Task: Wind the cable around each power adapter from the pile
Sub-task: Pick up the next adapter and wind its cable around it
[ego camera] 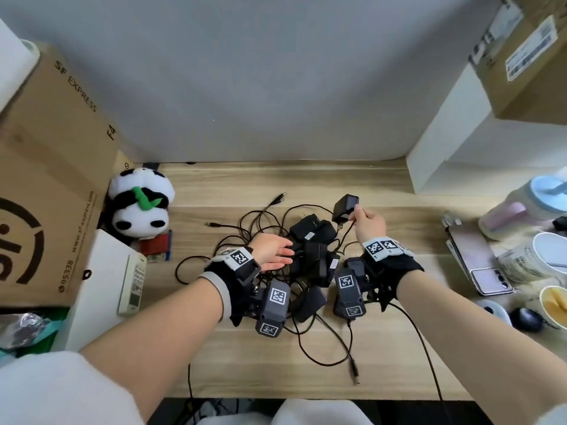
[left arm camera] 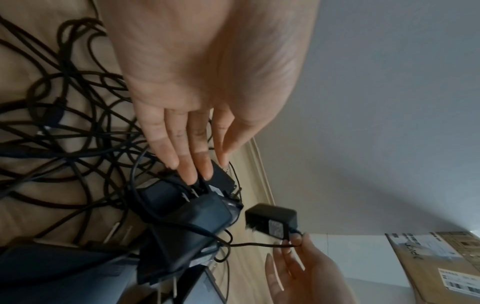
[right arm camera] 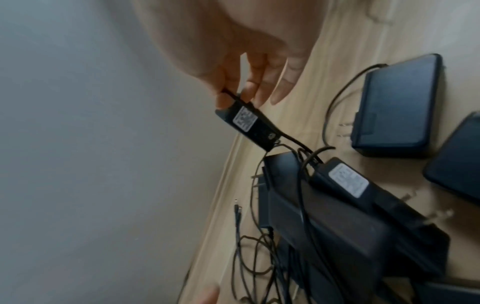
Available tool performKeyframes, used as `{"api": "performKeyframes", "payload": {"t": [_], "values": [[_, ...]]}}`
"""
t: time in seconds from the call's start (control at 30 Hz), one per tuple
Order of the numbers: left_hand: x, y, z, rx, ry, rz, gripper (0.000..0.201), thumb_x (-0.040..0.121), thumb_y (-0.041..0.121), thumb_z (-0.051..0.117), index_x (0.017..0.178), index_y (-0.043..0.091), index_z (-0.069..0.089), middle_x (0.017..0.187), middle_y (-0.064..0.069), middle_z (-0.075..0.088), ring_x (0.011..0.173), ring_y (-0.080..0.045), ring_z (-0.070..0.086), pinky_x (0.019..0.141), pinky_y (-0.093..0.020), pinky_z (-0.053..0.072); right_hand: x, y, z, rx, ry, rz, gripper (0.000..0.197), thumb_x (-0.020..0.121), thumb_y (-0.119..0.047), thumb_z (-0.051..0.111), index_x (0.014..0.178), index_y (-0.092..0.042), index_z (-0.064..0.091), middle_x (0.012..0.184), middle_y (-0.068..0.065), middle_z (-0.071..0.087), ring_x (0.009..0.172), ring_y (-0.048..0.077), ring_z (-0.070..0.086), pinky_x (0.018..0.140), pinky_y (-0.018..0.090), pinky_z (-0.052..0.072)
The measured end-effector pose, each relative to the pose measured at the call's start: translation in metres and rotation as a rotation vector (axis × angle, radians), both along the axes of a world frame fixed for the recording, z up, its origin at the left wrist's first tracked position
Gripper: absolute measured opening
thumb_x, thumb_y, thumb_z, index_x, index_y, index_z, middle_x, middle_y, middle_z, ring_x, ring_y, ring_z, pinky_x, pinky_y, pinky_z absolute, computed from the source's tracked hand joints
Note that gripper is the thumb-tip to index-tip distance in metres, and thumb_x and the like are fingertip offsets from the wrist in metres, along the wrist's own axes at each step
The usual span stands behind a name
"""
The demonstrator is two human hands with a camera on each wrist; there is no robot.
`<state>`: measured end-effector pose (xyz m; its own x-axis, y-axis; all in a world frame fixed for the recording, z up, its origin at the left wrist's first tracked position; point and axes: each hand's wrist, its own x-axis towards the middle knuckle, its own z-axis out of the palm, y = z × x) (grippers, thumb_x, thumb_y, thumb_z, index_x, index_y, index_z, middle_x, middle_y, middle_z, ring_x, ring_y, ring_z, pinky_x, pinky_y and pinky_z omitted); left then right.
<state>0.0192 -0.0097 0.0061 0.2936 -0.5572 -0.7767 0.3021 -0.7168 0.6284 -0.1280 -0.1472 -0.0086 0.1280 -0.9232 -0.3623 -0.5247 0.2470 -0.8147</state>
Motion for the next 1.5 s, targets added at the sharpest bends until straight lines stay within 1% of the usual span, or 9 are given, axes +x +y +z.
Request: {"api": "performKeyframes", "payload": {"t": [0.13,0.37,0.5,0.63,0.8,0.97,1.1,1.23,1.5], "values": [[-0.004,-0.019,0.022,-0.138,0.065,0.049,0.024,0.098,0.023,0.046,0.115,0.009,0.054,0.09,-0.005,0.06,0.075,-0.018,0.06,0.073,-0.025,0.048,0.005,-0.001,0.038,-0.091,-0.277,0.141,0.04,0.099,-0.025,0.039,0.061,-0.016,0.047,0.068,0.003,0.053,0.073,0.016,0.054,0.08,0.028,0.046],[-0.001,-0.049,0.073,-0.494,0.404,0.296,0.061,0.082,0.055,0.06,0.12,0.009,0.051,0.103,-0.012,0.061,0.079,-0.021,0.065,0.075,-0.031,0.056,0.02,0.004,0.111,-0.159,-0.562,0.345,0.04,0.1,-0.02,0.039,0.061,-0.013,0.042,0.06,0.0,0.046,0.057,0.011,0.051,0.063,0.02,0.049],[0.006,-0.056,0.105,-0.603,0.5,0.35,0.043,0.087,0.036,0.063,0.118,0.007,0.055,0.095,-0.01,0.063,0.075,-0.019,0.063,0.073,-0.023,0.055,0.023,0.001,0.134,-0.205,-0.575,0.439,0.04,0.1,-0.024,0.04,0.061,-0.015,0.044,0.059,0.0,0.047,0.054,0.014,0.048,0.065,0.028,0.045],[0.016,-0.053,0.12,-0.682,0.418,0.387,0.027,0.088,0.021,0.062,0.106,0.001,0.057,0.098,-0.013,0.064,0.08,-0.022,0.065,0.077,-0.026,0.056,0.016,-0.004,0.138,-0.179,-0.562,0.53,0.038,0.098,-0.028,0.044,0.062,-0.017,0.047,0.056,-0.002,0.038,0.051,0.012,0.035,0.054,0.02,0.034],[0.026,-0.046,0.129,-0.72,0.346,0.482,0.035,0.088,0.017,0.063,0.115,-0.003,0.054,0.099,-0.016,0.06,0.075,-0.023,0.063,0.058,-0.024,0.058,-0.002,-0.003,0.12,-0.096,-0.255,0.719,0.018,0.089,-0.028,0.06,0.074,-0.018,0.058,0.061,-0.005,0.045,0.055,0.009,0.042,0.065,0.02,0.046],[0.032,-0.042,0.14,-0.797,0.46,0.658,0.026,0.09,0.017,0.061,0.107,0.0,0.053,0.11,-0.021,0.059,0.083,-0.032,0.063,0.054,-0.028,0.058,-0.023,-0.002,0.058,0.005,0.118,0.626,0.026,0.095,-0.028,0.049,0.076,-0.019,0.064,0.065,-0.003,0.053,0.065,0.013,0.05,0.074,0.031,0.049],[0.039,-0.036,0.154,-0.889,0.509,0.677,0.02,0.093,0.019,0.056,0.097,0.0,0.056,0.095,-0.02,0.062,0.064,-0.031,0.068,0.061,-0.027,0.058,-0.039,-0.005,0.027,0.038,0.408,0.454,0.05,0.101,-0.031,0.033,0.07,-0.014,0.068,0.063,-0.001,0.049,0.053,0.013,0.043,0.055,0.025,0.037],[0.049,-0.029,0.155,-0.893,0.512,0.711,0.021,0.093,0.021,0.056,0.098,0.001,0.056,0.095,-0.019,0.064,0.064,-0.03,0.07,0.065,-0.028,0.057,-0.034,-0.023,0.039,0.225,0.081,0.255,0.056,0.101,-0.038,0.03,0.075,-0.003,0.064,0.054,0.004,0.057,0.044,0.015,0.05,0.043,0.023,0.038],[0.046,-0.021,0.13,-0.718,0.377,0.623,0.022,0.088,0.022,0.063,0.099,0.003,0.057,0.1,-0.016,0.064,0.08,-0.025,0.064,0.067,-0.026,0.057,0.009,-0.035,0.18,-0.216,-0.686,0.216,0.05,0.102,-0.033,0.029,0.069,-0.01,0.058,0.049,-0.005,0.059,0.043,0.006,0.055,0.048,0.02,0.045]]}}
